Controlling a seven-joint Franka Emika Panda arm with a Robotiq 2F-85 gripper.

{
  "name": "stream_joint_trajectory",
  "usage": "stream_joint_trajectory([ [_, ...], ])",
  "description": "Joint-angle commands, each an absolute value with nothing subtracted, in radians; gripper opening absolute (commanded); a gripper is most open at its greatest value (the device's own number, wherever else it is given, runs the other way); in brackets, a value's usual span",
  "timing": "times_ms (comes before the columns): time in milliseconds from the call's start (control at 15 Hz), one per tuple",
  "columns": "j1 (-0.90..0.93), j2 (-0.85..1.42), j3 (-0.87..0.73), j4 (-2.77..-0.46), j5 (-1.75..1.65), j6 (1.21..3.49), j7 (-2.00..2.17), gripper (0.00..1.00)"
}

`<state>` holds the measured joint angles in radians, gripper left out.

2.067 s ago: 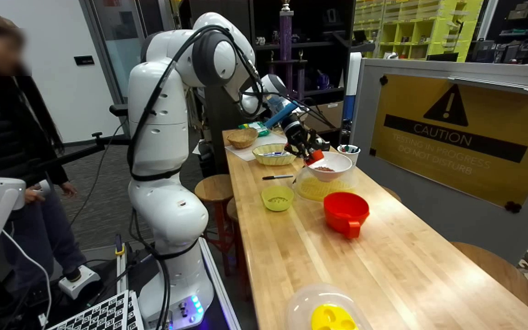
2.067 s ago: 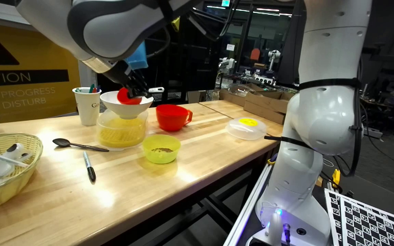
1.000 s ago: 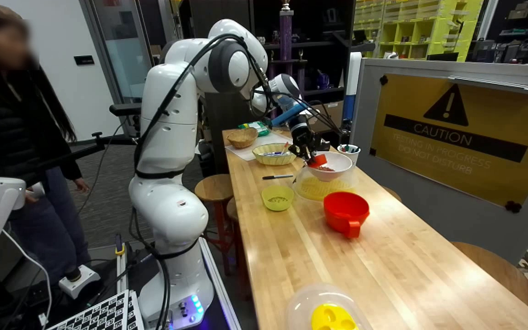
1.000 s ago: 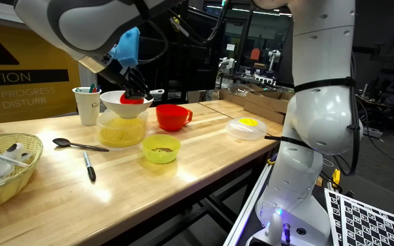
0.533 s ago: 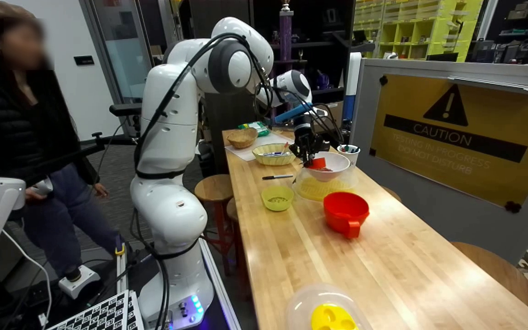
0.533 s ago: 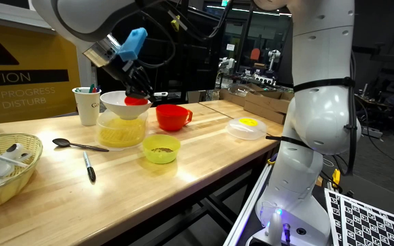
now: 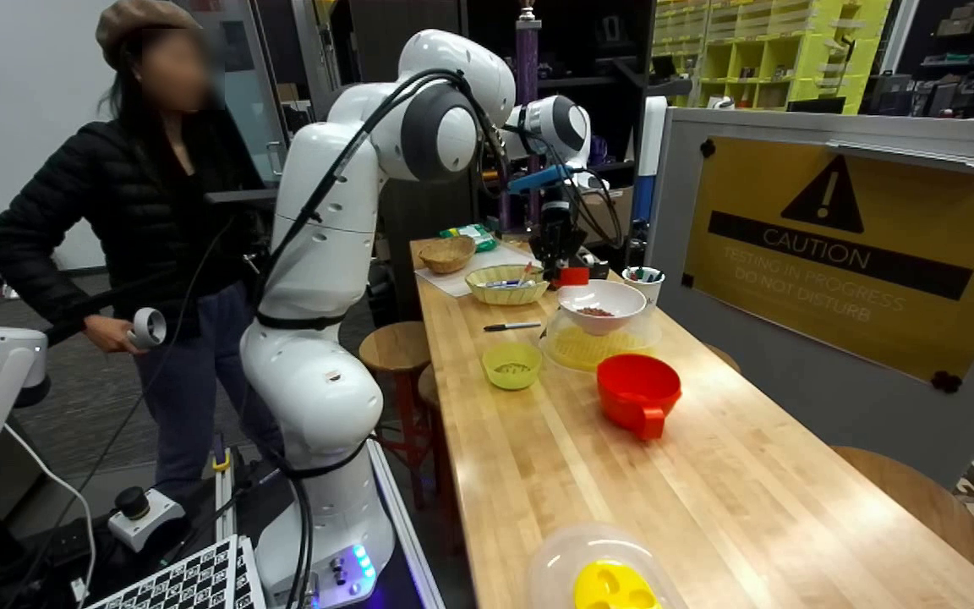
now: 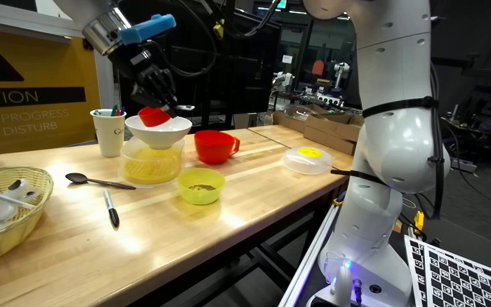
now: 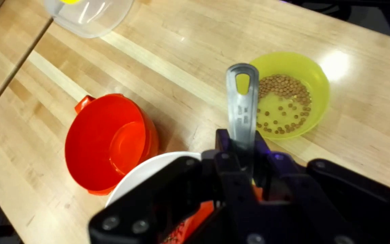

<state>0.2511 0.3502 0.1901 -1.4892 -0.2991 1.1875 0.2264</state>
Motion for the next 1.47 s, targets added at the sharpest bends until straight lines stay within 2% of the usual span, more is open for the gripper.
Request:
stream_joint_trajectory([
  [0, 0.294, 0.474, 0.169, -1.245, -0.196, 1.015, 0.345, 0.04],
  [400, 0.332, 0.643, 0.131, -0.940, -0.011, 0.837, 0.513, 0.04],
  [667, 0.272, 0.741, 0.151, -0.790, 0.226, 0.805, 0.680, 0.04],
  [1000, 0.239, 0.806, 0.110, -0.717, 0.462, 0.965, 0.883, 0.04],
  [1400, 0.249, 0.823, 0.061, -0.683, 0.396, 1.243, 1.002, 0.04],
])
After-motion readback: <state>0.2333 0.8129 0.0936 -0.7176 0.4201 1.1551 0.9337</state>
